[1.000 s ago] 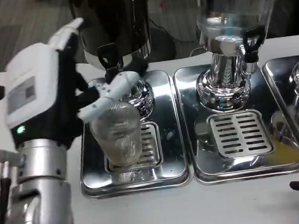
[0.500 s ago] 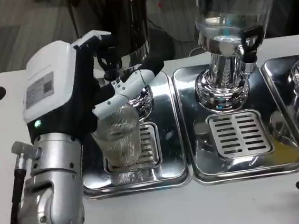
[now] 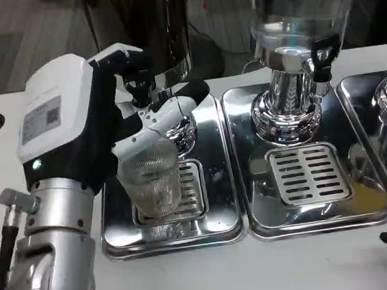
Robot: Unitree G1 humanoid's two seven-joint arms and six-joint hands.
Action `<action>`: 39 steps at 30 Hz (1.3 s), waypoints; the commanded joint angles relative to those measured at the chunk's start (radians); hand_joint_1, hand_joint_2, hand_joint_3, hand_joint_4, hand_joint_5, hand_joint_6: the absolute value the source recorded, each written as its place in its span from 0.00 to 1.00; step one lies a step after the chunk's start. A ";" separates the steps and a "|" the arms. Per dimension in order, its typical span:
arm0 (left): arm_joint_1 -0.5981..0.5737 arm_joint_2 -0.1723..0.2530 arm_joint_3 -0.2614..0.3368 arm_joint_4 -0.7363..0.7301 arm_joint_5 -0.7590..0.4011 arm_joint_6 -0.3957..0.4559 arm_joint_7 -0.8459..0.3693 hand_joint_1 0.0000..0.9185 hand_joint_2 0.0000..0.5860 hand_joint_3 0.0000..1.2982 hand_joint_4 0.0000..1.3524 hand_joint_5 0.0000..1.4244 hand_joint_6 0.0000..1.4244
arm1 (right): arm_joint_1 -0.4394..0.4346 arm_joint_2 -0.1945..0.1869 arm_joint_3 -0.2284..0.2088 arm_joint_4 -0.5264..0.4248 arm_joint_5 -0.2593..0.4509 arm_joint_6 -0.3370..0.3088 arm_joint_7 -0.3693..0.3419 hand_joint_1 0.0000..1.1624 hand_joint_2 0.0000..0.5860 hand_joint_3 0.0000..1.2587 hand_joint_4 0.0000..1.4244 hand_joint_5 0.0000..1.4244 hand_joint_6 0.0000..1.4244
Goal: Grasp the cup under the faucet to collect the drink, then remove the cup.
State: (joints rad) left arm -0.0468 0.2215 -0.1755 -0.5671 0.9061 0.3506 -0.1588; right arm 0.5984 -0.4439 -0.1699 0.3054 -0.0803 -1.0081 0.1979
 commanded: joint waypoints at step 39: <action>0.083 0.018 -0.028 -0.028 0.009 -0.044 -0.057 0.07 0.11 0.36 0.32 0.69 0.80 | -0.004 0.007 0.019 -0.032 -0.005 0.015 0.002 0.42 0.69 0.14 0.01 0.00 0.00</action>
State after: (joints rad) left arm 0.0210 0.2310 -0.1866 -0.6050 0.9161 0.3072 -0.1736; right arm 0.5928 -0.4373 -0.1517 0.2926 -0.0872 -1.0034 0.1978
